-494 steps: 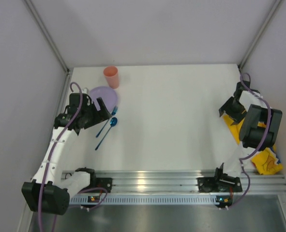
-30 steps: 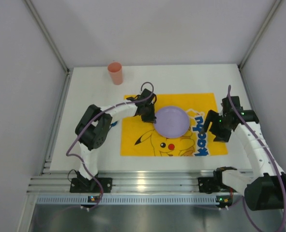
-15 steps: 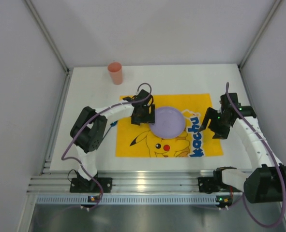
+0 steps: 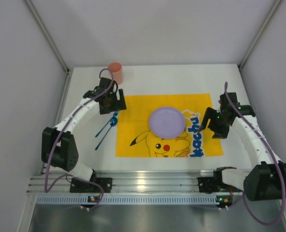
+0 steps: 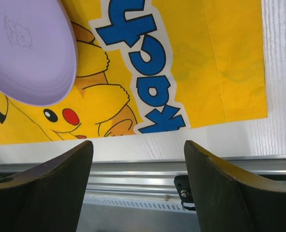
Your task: Set the dinner table for one person
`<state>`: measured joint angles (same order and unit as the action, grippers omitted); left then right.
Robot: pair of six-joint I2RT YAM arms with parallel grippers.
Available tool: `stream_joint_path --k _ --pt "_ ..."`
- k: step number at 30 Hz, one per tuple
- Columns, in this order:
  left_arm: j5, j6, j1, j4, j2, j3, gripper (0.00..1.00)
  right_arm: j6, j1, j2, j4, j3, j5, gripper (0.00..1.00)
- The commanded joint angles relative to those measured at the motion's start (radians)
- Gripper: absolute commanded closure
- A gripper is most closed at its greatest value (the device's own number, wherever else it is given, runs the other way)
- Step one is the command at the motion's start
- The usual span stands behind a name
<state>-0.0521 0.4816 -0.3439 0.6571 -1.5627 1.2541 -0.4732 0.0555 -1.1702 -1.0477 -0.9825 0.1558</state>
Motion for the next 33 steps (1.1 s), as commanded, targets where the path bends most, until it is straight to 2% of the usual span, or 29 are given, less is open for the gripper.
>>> stream_joint_path --k 1,11,19,27,31,32,33 --pt "-0.051 -0.067 0.057 0.045 0.045 -0.099 0.09 0.019 -0.009 0.001 0.038 -0.025 0.01 0.23" --pt "-0.037 -0.072 0.161 -0.074 0.107 -0.332 0.14 0.038 -0.009 -0.005 0.037 -0.007 0.019 0.23" --pt "-0.046 -0.1 0.172 -0.125 -0.025 -0.303 0.36 0.045 -0.01 -0.031 0.04 -0.015 0.021 0.23" --pt "-0.071 -0.132 0.172 -0.132 -0.137 -0.268 0.48 0.041 -0.01 -0.049 0.038 -0.025 0.01 0.24" --pt "-0.081 -0.14 0.172 -0.132 -0.164 -0.272 0.67 0.038 -0.016 -0.052 0.041 -0.021 0.008 0.24" --pt "-0.086 -0.14 0.172 -0.129 -0.174 -0.272 0.84 0.038 -0.016 -0.052 0.041 -0.021 0.008 0.24" --pt "-0.092 -0.14 0.172 -0.128 -0.177 -0.274 0.92 0.038 -0.017 -0.055 0.041 -0.022 0.007 0.24"
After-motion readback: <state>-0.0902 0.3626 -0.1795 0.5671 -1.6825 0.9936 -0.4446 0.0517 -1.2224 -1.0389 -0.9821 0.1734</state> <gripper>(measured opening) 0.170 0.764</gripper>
